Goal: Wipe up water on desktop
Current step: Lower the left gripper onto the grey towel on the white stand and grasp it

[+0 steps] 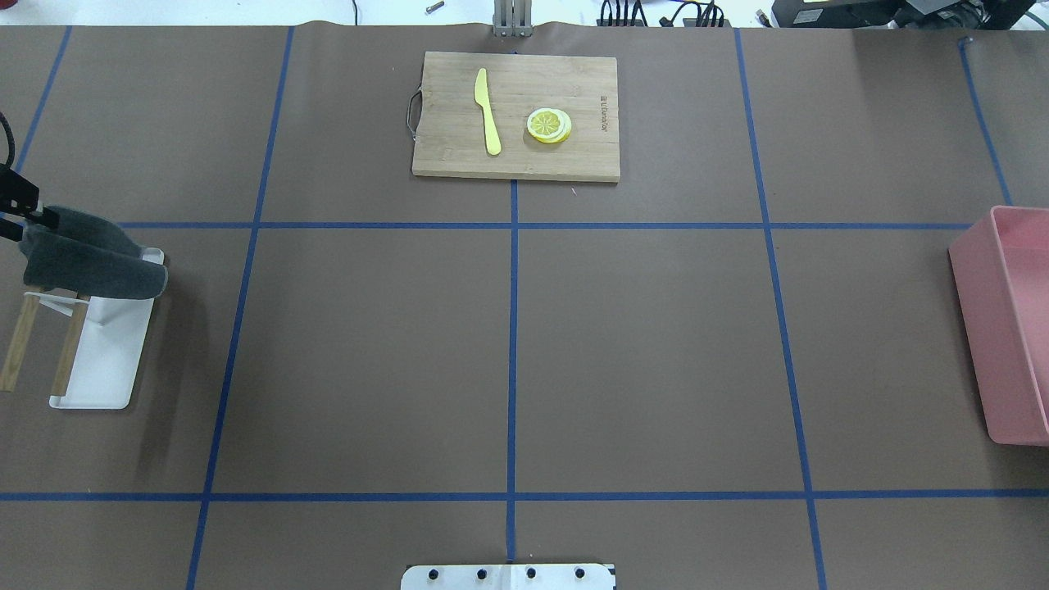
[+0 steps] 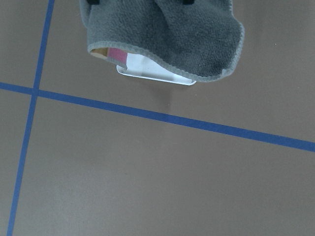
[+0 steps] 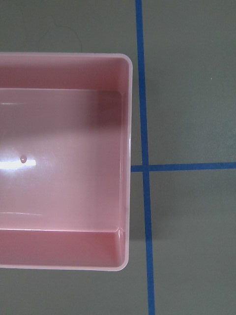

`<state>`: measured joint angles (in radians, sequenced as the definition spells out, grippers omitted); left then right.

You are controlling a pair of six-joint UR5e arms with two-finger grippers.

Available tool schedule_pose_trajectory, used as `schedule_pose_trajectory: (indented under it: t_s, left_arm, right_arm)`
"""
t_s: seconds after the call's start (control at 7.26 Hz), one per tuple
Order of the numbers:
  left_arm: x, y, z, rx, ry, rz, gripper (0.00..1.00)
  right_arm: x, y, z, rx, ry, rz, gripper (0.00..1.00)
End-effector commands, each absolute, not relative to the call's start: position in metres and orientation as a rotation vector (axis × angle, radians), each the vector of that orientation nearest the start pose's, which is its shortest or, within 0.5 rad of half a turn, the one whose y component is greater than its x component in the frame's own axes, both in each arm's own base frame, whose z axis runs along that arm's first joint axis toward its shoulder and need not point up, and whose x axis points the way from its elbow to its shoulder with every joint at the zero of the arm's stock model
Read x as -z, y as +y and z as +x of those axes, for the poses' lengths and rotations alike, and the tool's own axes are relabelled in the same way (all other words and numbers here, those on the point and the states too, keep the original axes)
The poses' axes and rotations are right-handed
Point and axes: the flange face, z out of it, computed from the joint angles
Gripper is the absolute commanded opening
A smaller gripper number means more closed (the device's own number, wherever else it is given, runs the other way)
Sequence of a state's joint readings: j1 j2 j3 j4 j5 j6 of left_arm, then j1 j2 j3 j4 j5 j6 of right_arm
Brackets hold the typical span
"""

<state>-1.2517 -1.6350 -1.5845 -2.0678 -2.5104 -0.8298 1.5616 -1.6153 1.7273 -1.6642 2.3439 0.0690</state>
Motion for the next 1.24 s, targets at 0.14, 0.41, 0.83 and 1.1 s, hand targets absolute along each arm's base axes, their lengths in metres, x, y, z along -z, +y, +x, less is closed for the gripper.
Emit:
schedule_pose_trajectory:
  t_s: [0.14, 0.41, 0.83, 1.1]
  left_arm:
    - [-0.5512, -0.5244, 0.1181, 0.194, 1.050, -0.047, 0.58]
    - [-0.5536, -0.5244, 0.1188, 0.194, 1.047, -0.049, 0.56]
    - [-0.5548, -0.5232, 0.1245, 0.184, 1.046, -0.055, 0.43]
    - [-0.5538, -0.5227, 0.1262, 0.179, 1.049, -0.055, 0.11]
  right_arm:
    - [-0.6139, -0.4722, 0.0590, -0.051, -0.779, -0.017, 1.00]
    - [-0.6195, -0.4719, 0.0587, -0.056, -0.782, -0.028, 1.00]
    - [-0.6188, -0.4725, 0.0585, -0.056, -0.785, -0.028, 1.00]
    - [-0.6195, -0.4725, 0.0585, -0.056, -0.785, -0.029, 1.00]
